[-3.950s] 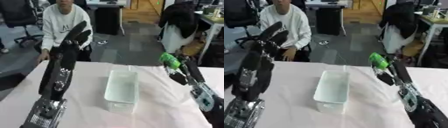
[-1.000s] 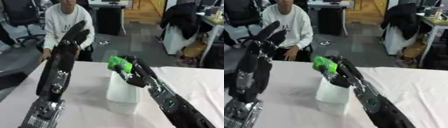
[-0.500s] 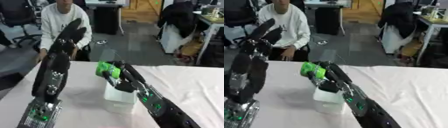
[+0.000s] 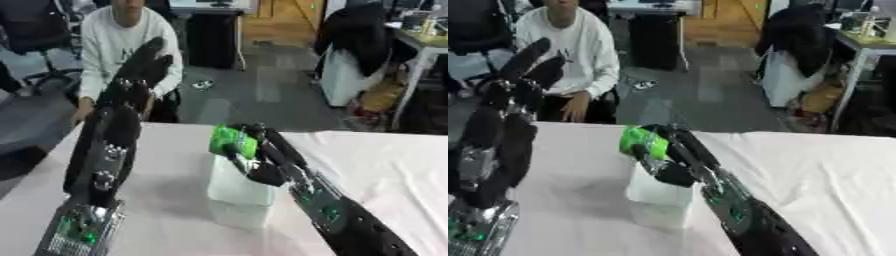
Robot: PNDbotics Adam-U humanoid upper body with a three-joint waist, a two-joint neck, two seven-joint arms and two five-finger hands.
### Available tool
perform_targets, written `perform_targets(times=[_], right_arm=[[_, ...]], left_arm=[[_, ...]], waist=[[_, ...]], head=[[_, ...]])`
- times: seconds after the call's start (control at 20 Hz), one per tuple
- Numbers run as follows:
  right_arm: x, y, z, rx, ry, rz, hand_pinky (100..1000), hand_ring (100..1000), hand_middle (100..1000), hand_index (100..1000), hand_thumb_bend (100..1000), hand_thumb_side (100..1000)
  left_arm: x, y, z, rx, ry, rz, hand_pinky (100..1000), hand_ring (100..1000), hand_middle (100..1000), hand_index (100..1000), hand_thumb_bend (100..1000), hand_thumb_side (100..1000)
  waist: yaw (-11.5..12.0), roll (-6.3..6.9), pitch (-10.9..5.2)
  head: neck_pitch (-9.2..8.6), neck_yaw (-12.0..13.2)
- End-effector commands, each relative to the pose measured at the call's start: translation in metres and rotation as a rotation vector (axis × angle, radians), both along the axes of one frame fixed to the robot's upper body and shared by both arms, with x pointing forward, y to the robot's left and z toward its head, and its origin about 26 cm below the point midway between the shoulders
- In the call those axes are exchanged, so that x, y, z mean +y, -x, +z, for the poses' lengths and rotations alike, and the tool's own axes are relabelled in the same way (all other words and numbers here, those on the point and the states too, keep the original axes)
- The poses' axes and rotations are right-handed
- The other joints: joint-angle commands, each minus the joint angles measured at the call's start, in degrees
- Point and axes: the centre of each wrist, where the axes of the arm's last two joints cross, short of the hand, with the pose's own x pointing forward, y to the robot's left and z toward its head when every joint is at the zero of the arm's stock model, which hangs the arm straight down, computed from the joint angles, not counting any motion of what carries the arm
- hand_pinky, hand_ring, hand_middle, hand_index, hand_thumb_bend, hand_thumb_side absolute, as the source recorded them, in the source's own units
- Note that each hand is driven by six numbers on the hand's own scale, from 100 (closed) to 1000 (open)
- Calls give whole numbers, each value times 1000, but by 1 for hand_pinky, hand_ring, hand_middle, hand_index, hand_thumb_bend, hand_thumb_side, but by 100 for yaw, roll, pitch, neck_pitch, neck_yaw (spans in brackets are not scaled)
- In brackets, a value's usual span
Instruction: Pick up objects on the table and place them in the box.
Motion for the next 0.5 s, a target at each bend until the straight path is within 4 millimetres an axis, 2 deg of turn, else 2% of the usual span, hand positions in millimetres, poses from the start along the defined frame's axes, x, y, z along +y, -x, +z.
perform_targets(times=[0.05, 0.5], right_arm=[[0, -2, 6, -20, 2, 6, 100, 100, 100, 331, 100, 840], [6, -2, -6, -12, 23, 25, 100, 100, 100, 333, 100, 835]], left_arm=[[0, 1, 7, -26, 1, -9, 973, 940, 1000, 985, 374, 970], [-2, 1, 8, -30, 5, -19, 973, 940, 1000, 985, 375, 969]], waist=[[0, 8, -30], [28, 0, -25]], head=[[-66, -19], [-83, -6]])
